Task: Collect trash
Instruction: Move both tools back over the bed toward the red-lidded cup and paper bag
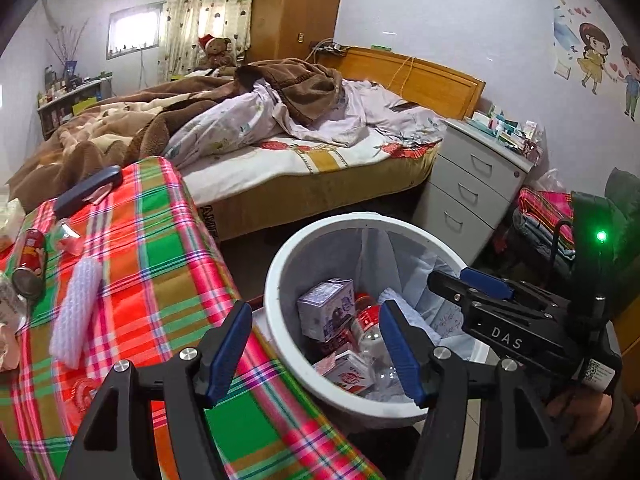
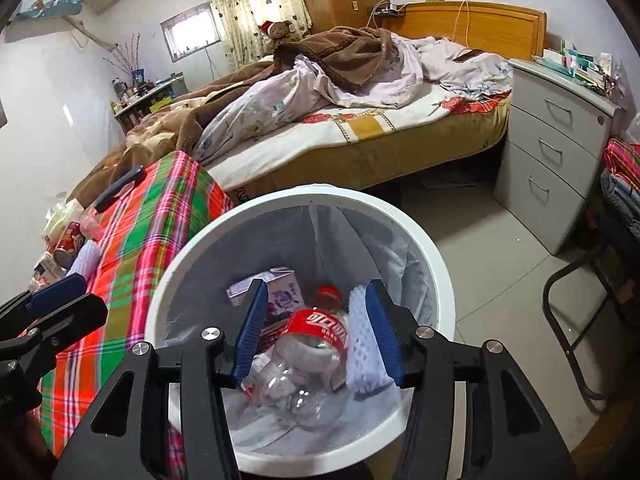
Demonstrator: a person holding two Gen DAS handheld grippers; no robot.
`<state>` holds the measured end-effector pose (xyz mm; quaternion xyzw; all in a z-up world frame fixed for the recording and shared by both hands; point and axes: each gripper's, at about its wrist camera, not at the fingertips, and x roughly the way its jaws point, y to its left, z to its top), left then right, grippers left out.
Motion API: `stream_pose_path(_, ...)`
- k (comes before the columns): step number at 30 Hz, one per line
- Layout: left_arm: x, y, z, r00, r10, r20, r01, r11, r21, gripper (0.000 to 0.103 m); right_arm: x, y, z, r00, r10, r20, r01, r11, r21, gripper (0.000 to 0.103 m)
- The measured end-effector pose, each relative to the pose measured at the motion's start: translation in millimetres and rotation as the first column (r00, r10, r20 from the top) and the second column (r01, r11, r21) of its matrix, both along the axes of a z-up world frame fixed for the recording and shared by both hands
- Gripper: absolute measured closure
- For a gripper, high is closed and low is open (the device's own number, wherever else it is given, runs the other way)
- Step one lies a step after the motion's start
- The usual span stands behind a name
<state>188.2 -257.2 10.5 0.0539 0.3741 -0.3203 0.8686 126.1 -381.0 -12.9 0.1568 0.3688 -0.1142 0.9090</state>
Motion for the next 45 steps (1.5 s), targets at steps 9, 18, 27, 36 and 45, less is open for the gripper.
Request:
stream_pose_path(9,-10.8,38.4,12.2,0.998,0.055,0.039,-0.055,0.998,-0.020,0.037,-1.0,25.2,11.3,0.998,0.036,0.046,-0.036,0.999,-0.008,0.050)
stream_pose_path(18,-14.1,90.5,19.1,0.988,0.142,0.061,-0.140,0.989,-0.042,0.037,2.6,58.2,18.1,0.991,0.104,0.083,-0.103,0.994,-0.018,0.050)
stream_pose_path(27,-11.9,135.7,19.8,0.973,0.222,0.063,-0.219,0.974,-0.053,0.037,7.8,92.1,19.8,0.979,0.178,0.097,-0.177,0.984,-0.020,0.050)
stream_pose_path(36,-1.2,205.0,12.8,0.936,0.350,0.044,-0.347,0.936,-0.065,0.037,20.1,137.9,15.8,0.951,0.292,0.101,-0.293,0.956,0.003,0.050)
stream_pose_path(45,11.2,263.9,6.1,0.894,0.447,0.028,-0.445,0.894,-0.055,0.037,33.4,179.9,7.4,0.918,0.388,0.079,-0.391,0.920,0.037,0.039)
